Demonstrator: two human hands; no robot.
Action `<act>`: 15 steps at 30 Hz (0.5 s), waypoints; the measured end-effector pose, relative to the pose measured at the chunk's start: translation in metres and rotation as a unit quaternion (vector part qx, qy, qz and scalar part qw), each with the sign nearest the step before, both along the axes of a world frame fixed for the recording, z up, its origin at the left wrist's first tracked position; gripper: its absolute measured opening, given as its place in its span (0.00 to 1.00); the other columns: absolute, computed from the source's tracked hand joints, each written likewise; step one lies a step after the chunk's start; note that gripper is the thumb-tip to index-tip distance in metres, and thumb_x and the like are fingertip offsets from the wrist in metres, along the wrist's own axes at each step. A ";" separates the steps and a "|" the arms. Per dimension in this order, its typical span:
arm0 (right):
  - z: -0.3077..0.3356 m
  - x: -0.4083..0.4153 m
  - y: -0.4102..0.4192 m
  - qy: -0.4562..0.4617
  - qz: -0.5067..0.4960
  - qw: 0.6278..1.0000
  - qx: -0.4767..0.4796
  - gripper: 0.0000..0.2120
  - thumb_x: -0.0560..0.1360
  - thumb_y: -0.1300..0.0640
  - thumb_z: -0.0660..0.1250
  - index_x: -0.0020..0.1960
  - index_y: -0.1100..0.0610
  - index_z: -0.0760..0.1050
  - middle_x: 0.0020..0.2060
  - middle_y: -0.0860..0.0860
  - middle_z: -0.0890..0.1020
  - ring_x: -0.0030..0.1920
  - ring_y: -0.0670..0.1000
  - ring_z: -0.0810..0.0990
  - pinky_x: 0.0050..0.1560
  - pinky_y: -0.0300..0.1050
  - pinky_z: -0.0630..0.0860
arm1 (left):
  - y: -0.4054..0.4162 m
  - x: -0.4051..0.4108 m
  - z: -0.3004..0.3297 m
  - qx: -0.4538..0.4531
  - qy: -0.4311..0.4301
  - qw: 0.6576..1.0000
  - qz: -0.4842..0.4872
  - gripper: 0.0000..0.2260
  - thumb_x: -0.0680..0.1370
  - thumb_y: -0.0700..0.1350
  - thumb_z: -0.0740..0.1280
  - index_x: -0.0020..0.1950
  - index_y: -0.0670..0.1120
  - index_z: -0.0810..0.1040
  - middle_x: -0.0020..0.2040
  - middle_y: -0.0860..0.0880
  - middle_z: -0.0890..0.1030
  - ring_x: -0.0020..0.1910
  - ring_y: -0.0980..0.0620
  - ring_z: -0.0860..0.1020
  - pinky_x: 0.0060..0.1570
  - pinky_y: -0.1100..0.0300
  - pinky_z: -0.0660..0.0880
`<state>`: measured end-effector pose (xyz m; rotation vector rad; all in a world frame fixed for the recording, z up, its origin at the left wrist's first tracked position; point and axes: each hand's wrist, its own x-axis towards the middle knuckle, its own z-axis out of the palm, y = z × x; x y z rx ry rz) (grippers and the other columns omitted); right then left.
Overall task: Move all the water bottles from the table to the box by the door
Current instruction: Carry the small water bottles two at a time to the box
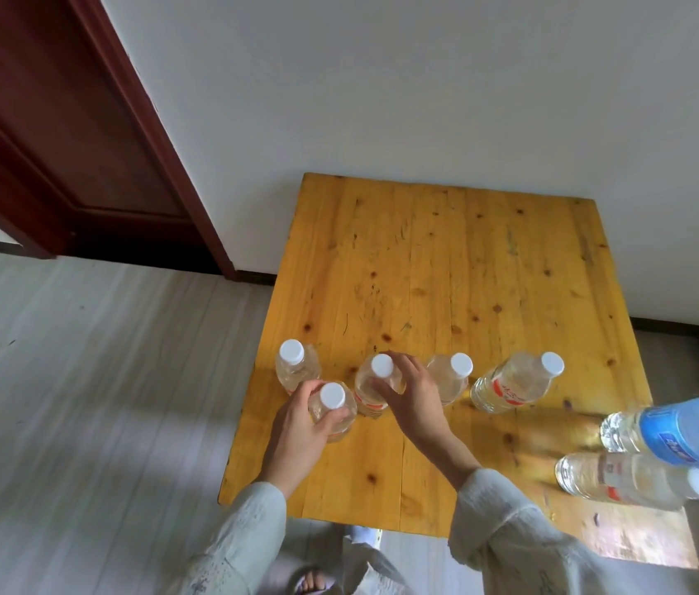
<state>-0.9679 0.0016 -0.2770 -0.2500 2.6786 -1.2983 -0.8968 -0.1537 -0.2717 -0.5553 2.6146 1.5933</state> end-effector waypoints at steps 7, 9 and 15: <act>0.001 0.014 0.003 0.002 0.034 0.999 -0.025 0.19 0.71 0.55 0.69 0.60 0.60 0.72 0.56 0.54 0.78 0.57 0.53 0.75 0.54 0.36 0.67 | -0.001 0.004 0.007 -0.011 -0.002 0.999 -0.031 0.14 0.76 0.44 0.65 0.60 0.46 0.69 0.57 0.50 0.75 0.56 0.54 0.71 0.53 0.65 0.65; 0.005 0.024 0.010 -0.003 0.023 0.999 -0.043 0.19 0.72 0.54 0.68 0.59 0.61 0.73 0.53 0.53 0.78 0.55 0.52 0.75 0.52 0.34 0.67 | -0.006 0.005 0.011 0.015 0.003 1.000 -0.025 0.15 0.77 0.45 0.63 0.63 0.46 0.67 0.59 0.49 0.74 0.58 0.53 0.71 0.55 0.63 0.65; 0.030 0.061 0.037 -0.020 -0.050 0.992 -0.118 0.14 0.72 0.52 0.68 0.56 0.54 0.74 0.52 0.47 0.77 0.53 0.46 0.75 0.54 0.35 0.71 | 0.002 0.006 0.028 0.102 0.026 0.992 -0.070 0.09 0.78 0.51 0.58 0.57 0.55 0.67 0.56 0.50 0.75 0.59 0.51 0.73 0.58 0.56 0.68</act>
